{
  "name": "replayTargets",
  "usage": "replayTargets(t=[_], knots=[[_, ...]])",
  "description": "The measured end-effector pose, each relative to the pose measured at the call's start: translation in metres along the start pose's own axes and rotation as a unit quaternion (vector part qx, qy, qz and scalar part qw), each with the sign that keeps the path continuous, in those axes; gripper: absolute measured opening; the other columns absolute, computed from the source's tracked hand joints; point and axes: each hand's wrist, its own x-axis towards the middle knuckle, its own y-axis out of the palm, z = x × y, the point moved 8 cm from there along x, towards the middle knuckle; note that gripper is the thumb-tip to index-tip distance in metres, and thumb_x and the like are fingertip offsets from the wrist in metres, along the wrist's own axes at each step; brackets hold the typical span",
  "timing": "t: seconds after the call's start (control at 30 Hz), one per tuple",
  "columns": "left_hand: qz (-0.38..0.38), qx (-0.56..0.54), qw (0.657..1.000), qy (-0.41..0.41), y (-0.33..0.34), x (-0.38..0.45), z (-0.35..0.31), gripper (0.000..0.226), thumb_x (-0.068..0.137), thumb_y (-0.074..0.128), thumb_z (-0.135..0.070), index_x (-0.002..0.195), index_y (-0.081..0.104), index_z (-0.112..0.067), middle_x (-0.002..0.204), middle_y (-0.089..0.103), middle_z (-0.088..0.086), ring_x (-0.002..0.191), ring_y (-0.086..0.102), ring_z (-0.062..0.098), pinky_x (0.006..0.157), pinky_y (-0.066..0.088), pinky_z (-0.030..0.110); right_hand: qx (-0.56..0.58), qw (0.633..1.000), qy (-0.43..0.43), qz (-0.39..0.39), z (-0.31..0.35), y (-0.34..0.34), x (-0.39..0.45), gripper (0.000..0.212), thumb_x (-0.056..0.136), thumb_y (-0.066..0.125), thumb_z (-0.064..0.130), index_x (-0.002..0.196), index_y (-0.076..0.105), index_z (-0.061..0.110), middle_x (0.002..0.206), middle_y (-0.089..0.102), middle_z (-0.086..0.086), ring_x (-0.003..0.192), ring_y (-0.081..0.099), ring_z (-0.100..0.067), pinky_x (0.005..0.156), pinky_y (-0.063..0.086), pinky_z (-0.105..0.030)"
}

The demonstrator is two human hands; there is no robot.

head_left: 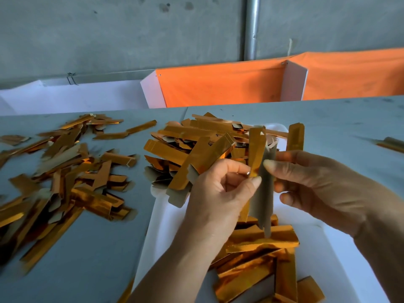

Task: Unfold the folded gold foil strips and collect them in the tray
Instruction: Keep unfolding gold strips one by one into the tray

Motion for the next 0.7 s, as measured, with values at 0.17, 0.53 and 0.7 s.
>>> replayTargets(t=[0.17,0.53,0.7], knots=[[0.014,-0.026,1.0,-0.01,0.0,0.0,0.001,0.018,0.081,0.06,-0.043,0.085,0.067,-0.027,0.077,0.069,-0.005,0.073,0.067,0.009,0.06,0.053,0.018,-0.029,0.999,-0.006,0.044,0.001,0.009,0.001,0.034,0.061,0.075,0.03,0.085,0.071,0.007,0.059,0.057,-0.006,0.044,0.047,-0.009,0.041,0.042,-0.016],[0.028,-0.044,0.997,-0.063,0.003,-0.002,0.009,0.016,0.089,0.056,-0.038,0.088,0.065,-0.025,0.079,0.07,-0.005,0.074,0.068,0.009,0.059,0.052,0.018,-0.025,0.995,-0.012,0.097,0.002,0.011,0.0,0.011,0.068,0.069,0.017,0.076,0.076,0.016,0.057,0.054,-0.001,0.044,0.044,-0.007,0.041,0.041,-0.016],[0.046,-0.105,0.988,-0.102,0.008,-0.003,0.011,0.016,0.09,0.056,-0.033,0.086,0.066,-0.022,0.071,0.07,-0.008,0.064,0.066,0.004,0.053,0.048,0.016,0.008,0.994,0.007,0.111,-0.002,0.01,0.002,0.017,0.064,0.07,0.014,0.081,0.074,0.012,0.065,0.054,-0.003,0.042,0.043,-0.006,0.039,0.039,-0.016]])
